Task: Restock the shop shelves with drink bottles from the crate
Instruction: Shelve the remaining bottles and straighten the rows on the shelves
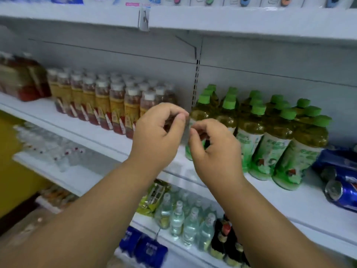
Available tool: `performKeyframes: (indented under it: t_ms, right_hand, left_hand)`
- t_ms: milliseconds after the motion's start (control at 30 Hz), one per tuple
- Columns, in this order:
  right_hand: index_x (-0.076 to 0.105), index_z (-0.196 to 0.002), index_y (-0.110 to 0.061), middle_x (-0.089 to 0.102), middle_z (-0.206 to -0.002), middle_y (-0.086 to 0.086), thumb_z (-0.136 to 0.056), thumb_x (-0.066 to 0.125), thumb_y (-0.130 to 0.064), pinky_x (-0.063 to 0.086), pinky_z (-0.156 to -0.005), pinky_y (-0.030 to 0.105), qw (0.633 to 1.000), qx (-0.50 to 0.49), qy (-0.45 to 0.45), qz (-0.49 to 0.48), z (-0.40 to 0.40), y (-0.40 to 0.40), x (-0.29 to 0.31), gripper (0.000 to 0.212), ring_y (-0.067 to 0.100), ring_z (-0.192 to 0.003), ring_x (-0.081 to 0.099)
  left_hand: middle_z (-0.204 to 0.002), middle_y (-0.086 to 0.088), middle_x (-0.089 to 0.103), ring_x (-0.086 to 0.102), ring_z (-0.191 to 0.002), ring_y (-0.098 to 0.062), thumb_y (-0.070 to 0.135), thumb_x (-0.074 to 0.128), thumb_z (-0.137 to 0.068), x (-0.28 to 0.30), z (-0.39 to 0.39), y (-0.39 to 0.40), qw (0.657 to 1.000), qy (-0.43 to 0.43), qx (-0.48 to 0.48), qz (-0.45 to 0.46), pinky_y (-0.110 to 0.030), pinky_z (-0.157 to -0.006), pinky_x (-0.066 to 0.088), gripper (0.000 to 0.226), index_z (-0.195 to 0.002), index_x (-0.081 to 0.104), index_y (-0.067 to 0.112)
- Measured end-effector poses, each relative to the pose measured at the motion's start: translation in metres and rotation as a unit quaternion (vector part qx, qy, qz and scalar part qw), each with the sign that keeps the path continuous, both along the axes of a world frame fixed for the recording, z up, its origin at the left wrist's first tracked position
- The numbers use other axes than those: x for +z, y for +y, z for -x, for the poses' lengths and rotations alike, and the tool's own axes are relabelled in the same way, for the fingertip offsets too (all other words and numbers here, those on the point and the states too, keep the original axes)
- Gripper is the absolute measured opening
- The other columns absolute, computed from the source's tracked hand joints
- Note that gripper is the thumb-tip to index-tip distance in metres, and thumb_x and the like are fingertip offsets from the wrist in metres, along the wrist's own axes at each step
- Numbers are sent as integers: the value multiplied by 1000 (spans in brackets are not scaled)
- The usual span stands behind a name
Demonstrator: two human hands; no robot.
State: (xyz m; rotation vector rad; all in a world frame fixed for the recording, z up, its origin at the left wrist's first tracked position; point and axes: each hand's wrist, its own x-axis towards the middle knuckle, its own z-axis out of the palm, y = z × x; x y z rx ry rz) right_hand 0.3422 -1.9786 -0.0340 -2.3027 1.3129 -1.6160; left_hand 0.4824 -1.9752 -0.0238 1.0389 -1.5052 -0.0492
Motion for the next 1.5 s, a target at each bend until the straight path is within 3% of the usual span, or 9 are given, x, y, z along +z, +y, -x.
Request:
performKeyframes:
  t_ms: [100,233,367,500,700,833,1167,1333,1500]
  right_hand:
    - [67,-94,-25,62,-84,-12,-92,57,-28,42,-71,10,997,62,-32,-19,-27,28,-8,10,3,-80,54]
    - [63,-93,-26,62,-85,-14,-92,58,-29,52,-69,32,984,160,-52,-53,-80,80,-16,6,6,-82,59]
    - [57,-93,-34,61,-85,-16,-92,58,-35,53,-67,31,965,248,-36,-80,-142,135,-25,1,3,-83,60]
    - [60,-94,-28,61,-85,-14,-92,59,-33,53,-71,35,944,318,-28,-86,-231,195,-35,6,5,-85,59]
    - [60,-90,-25,60,-82,-10,-91,61,-30,46,-64,22,905,408,-42,-109,-368,287,-51,5,7,-77,59]
    - [61,-93,-22,60,-84,-8,-91,62,-26,46,-64,19,879,455,-43,-136,-433,329,-59,5,7,-78,59]
    - [58,-92,-26,57,-86,-11,-91,66,-21,44,-64,16,854,493,31,-164,-550,340,-84,10,6,-79,55]
    - [62,-89,-11,57,-80,-1,-88,67,-10,42,-60,25,847,510,36,-147,-621,321,-100,6,13,-70,52]
    - [62,-91,-15,53,-83,-7,-89,67,-16,43,-60,27,811,556,65,-168,-708,301,-110,6,9,-71,51]
  left_hand:
    - [-88,11,69,67,-85,-13,28,55,-96,-11,-19,51,998,21,28,-44,-37,-75,56,16,-92,70,25]
    - [-88,13,70,68,-90,-9,28,56,-94,-20,-64,127,993,36,88,-65,-27,-77,56,15,-90,69,36]
    - [-89,12,70,69,-89,-16,29,56,-93,-32,-119,195,988,45,146,-37,-35,-77,58,16,-89,71,33]
    - [-88,11,70,69,-87,-14,28,56,-93,-40,-197,271,976,47,210,-28,-32,-73,58,15,-90,67,38]
    - [-88,12,70,68,-89,-10,25,58,-93,-57,-320,384,944,60,314,-78,-28,-75,56,13,-91,70,30]
    - [-89,12,71,69,-90,-14,27,59,-92,-62,-381,442,925,86,360,-89,-38,-79,58,14,-89,68,36]
    - [-91,13,72,69,-91,-19,40,57,-90,-101,-489,475,894,140,407,-127,-55,-80,58,16,-90,71,47]
    - [-92,16,72,70,-91,-15,44,56,-89,-117,-552,458,880,138,424,-164,-52,-81,58,15,-93,70,45]
    - [-91,15,72,69,-90,-16,45,58,-86,-125,-623,438,863,170,443,-171,-53,-82,57,13,-91,70,46]
